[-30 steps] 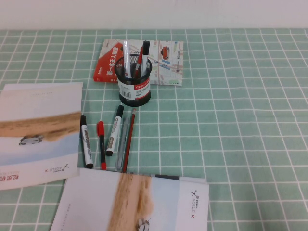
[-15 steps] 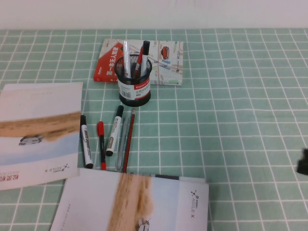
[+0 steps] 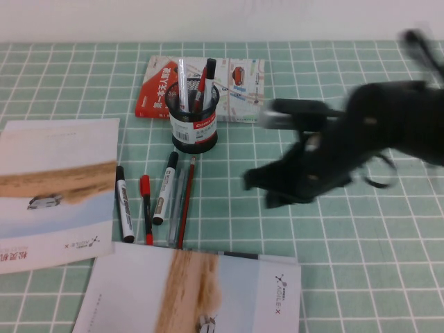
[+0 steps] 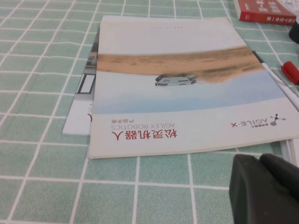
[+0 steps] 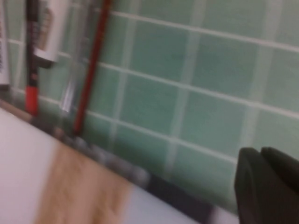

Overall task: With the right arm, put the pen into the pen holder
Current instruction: Pick up the pen on the table

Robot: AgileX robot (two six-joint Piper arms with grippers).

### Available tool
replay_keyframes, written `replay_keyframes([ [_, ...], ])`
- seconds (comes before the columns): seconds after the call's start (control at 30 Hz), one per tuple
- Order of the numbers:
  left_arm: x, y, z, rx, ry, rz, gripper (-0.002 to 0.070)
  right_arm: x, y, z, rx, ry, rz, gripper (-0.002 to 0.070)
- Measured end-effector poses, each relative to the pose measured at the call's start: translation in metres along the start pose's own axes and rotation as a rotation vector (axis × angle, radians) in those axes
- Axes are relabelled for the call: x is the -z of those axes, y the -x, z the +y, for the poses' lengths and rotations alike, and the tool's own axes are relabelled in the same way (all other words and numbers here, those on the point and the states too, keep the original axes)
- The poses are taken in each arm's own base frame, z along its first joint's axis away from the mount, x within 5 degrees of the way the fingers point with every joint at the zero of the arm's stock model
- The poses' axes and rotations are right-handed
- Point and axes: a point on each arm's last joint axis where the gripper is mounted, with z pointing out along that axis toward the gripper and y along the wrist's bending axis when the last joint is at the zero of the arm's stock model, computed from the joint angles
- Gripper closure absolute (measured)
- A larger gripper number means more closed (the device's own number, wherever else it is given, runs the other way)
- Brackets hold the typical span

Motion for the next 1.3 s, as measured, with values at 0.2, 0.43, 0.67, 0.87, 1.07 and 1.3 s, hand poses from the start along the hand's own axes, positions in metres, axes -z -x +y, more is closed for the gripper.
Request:
replay_keyframes([
  [0.2,0.000,0.000,0.000,0.000,0.000,0.000,0.0679,-0.055,0.035,0.049,0.071,0.007,0.076,0.0694],
  [0.43,0.000,0.000,0.000,0.000,0.000,0.000,0.0679,-0.088,0.059,0.081,0.074,-0.028,0.123,0.0587],
  [0.67,0.000,0.000,0.000,0.000,0.000,0.000,0.0679,-0.100,0.074,0.095,0.047,-0.070,0.052,0.0436],
  [0.87,0.000,0.000,0.000,0.000,0.000,0.000,0.0679,-0.118,0.072,0.090,0.022,-0.123,0.056,0.0421],
  [1.07,0.000,0.000,0.000,0.000,0.000,0.000,0.0679,-0.122,0.071,0.090,0.019,-0.126,0.063,0.0421],
  [1.3,0.000,0.000,0.000,0.000,0.000,0.000,0.0679,-0.121,0.068,0.088,0.018,-0.147,0.099,0.0426],
])
